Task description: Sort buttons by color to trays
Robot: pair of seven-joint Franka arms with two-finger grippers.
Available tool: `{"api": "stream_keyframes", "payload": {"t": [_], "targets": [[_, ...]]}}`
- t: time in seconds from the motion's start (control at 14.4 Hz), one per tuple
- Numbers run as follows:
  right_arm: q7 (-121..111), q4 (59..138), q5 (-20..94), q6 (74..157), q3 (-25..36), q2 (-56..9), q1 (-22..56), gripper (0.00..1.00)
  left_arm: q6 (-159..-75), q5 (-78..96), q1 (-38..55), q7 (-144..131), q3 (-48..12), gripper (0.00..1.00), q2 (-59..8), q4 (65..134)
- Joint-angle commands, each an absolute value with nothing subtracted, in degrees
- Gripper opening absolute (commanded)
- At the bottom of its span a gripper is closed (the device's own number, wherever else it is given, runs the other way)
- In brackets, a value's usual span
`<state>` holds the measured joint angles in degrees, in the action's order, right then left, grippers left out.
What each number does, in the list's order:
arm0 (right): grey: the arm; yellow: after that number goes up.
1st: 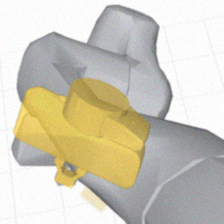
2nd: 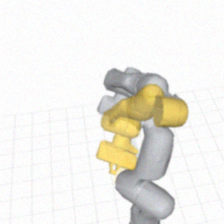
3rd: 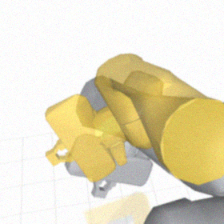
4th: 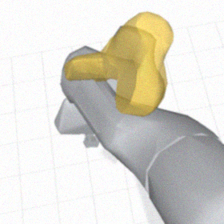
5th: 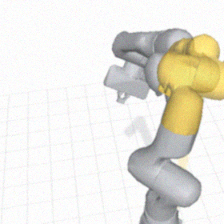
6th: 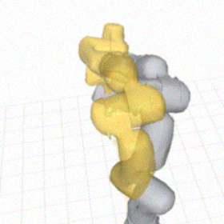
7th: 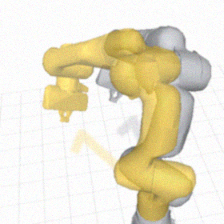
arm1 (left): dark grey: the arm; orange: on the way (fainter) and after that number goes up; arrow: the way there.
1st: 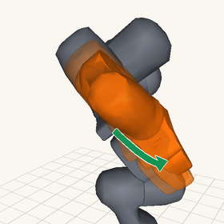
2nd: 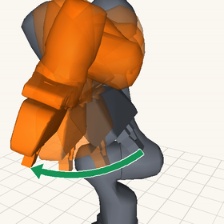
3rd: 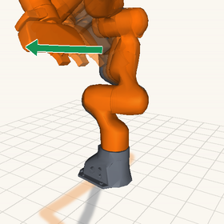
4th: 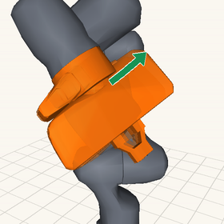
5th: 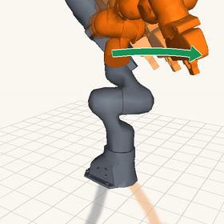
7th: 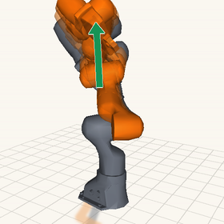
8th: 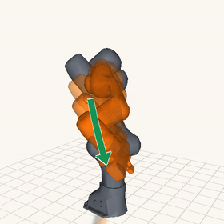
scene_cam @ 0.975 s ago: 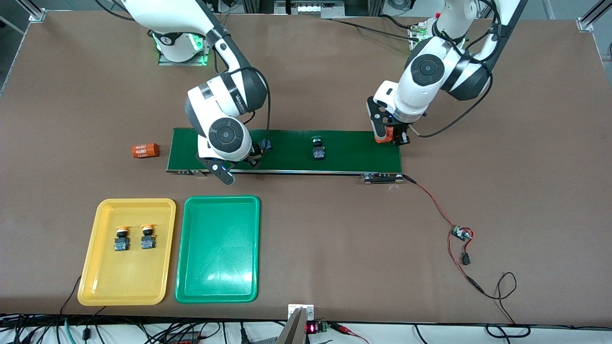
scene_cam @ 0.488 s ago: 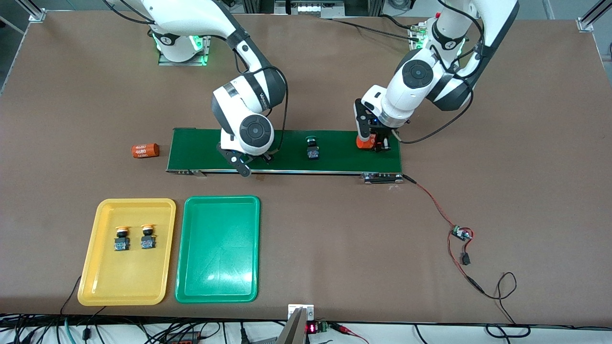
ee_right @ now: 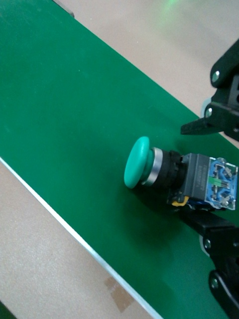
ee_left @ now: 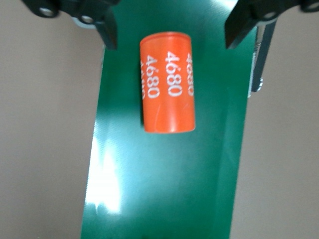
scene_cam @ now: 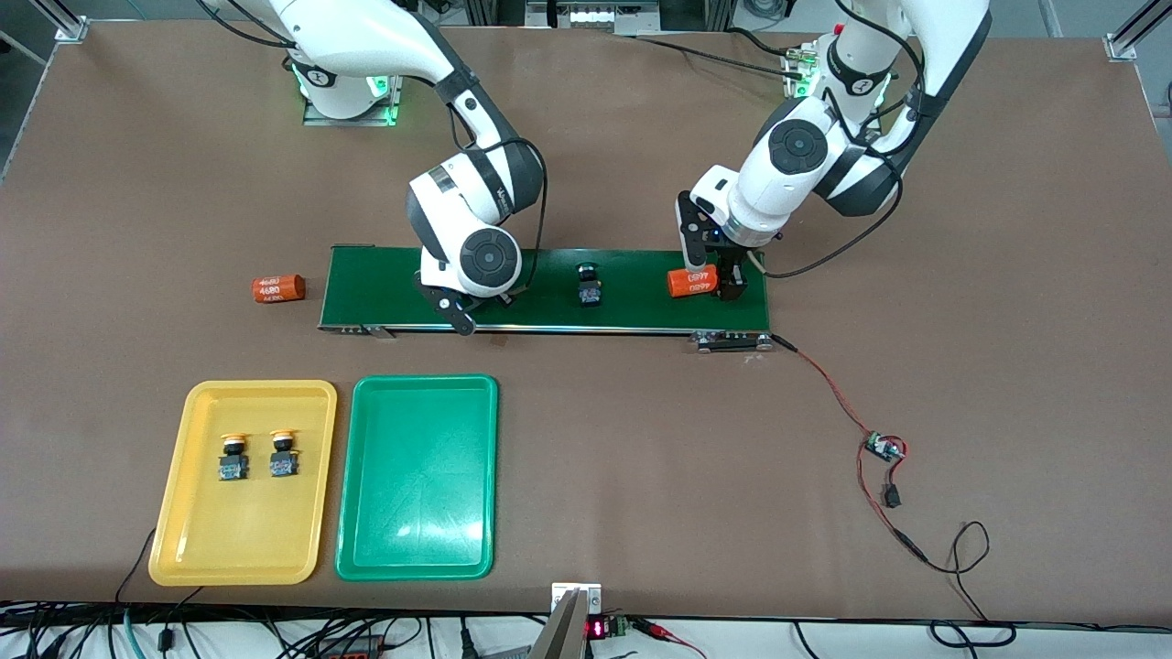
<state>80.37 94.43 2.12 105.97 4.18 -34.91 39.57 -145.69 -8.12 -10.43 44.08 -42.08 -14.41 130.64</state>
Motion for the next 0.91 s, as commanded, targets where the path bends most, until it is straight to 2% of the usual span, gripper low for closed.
{"api": "stream_keyframes", "payload": {"t": [0.0, 0.21, 0.35, 0.49, 0.7, 0.84], "targets": [[80.8, 95.8, 1.5, 106.6, 4.6, -33.4, 39.6, 0.21, -140.5, -8.4, -10.9, 43.2, -41.0, 1.00, -9.5, 130.3], [77.7, 94.5, 1.5, 106.1, 4.7, -31.7, 39.0, 0.06, -132.2, -8.1, -10.4, 37.1, -36.3, 1.00, -3.0, 129.3], [75.0, 93.3, 1.5, 106.0, 6.0, -30.9, 39.0, 0.06, -126.1, -8.0, -8.8, 34.1, -33.2, 1.00, -2.1, 125.4], [71.4, 91.5, 1.2, 106.0, 7.5, -30.8, 39.1, 0.06, -119.6, -8.0, -4.2, 27.5, -25.4, 1.00, -1.8, 121.0], [59.3, 89.4, -3.8, 107.2, 10.5, -31.8, 37.0, 0.06, -117.2, -1.7, -1.4, 13.9, -17.0, 1.00, 1.4, 119.6], [50.1, 86.7, -3.5, 111.9, 10.5, -34.4, 32.5, 0.05, -116.9, 2.8, 0.0, 5.4, -11.6, 1.00, 3.0, 118.4]]}}
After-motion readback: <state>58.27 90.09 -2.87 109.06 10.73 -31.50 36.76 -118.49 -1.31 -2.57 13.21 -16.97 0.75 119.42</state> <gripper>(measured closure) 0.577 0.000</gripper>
